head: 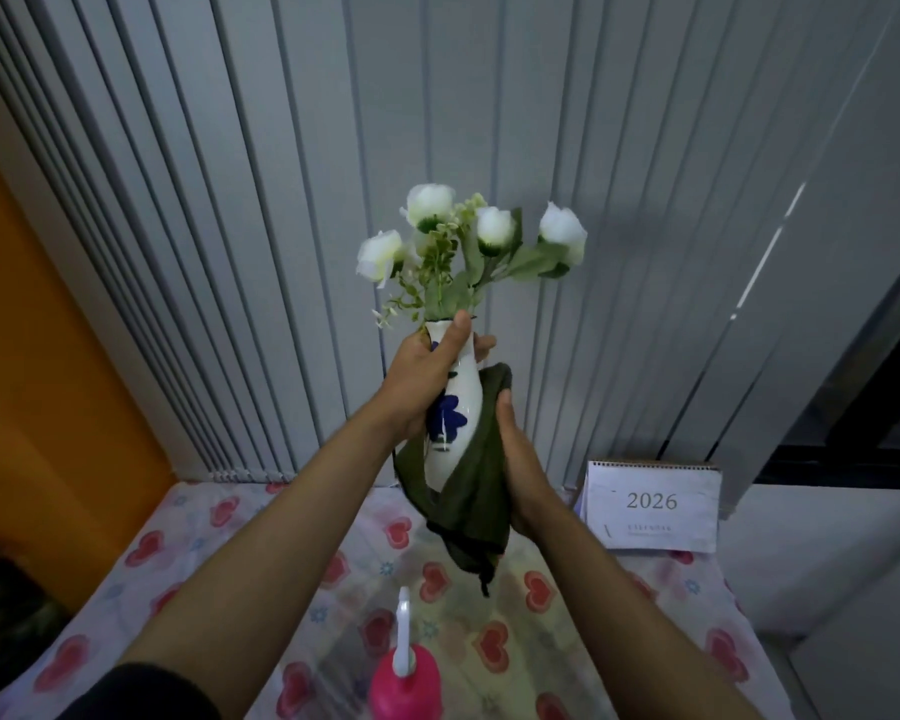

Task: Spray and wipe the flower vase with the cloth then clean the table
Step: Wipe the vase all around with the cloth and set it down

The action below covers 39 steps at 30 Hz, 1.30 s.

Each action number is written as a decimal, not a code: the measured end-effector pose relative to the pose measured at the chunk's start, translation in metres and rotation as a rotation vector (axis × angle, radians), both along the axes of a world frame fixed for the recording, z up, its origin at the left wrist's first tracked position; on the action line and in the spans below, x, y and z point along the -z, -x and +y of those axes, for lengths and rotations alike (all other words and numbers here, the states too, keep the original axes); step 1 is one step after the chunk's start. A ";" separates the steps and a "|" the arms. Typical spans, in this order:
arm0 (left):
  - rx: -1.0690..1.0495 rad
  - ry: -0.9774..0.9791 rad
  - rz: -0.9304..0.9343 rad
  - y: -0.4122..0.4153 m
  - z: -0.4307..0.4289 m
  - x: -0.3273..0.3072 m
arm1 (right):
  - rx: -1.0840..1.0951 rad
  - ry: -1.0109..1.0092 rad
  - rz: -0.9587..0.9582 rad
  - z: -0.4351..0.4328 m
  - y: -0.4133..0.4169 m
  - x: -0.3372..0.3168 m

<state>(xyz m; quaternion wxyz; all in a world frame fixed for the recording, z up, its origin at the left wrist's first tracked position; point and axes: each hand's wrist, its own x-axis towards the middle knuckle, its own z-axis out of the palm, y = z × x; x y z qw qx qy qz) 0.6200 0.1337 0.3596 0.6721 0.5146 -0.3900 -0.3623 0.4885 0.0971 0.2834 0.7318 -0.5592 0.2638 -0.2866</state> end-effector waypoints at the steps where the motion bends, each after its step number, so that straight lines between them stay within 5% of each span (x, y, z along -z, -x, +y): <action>1: -0.002 0.003 0.014 -0.002 -0.002 -0.001 | -0.035 -0.040 -0.032 0.002 0.002 0.008; 7: -0.066 -0.018 0.087 -0.003 -0.009 -0.001 | -0.021 0.075 -0.162 0.010 0.011 0.021; 12: -0.393 -0.061 -0.073 0.007 -0.011 0.005 | 0.310 0.490 0.093 0.029 0.007 0.025; 18: -0.215 -0.030 -0.040 0.004 -0.008 0.010 | 0.398 0.736 0.199 0.027 -0.003 0.006; 23: -0.107 -0.050 -0.089 0.003 -0.004 0.021 | 0.342 0.573 0.156 0.001 -0.015 -0.022; 28: -0.013 -0.064 -0.076 0.005 -0.006 0.047 | 0.233 0.157 0.065 -0.018 -0.010 -0.001; 32: -0.114 -0.067 0.022 0.000 -0.007 0.069 | 0.200 0.001 0.198 0.002 -0.013 0.043; 39: -0.110 -0.116 -0.018 0.001 -0.001 0.089 | 0.345 0.477 0.222 0.042 -0.013 0.073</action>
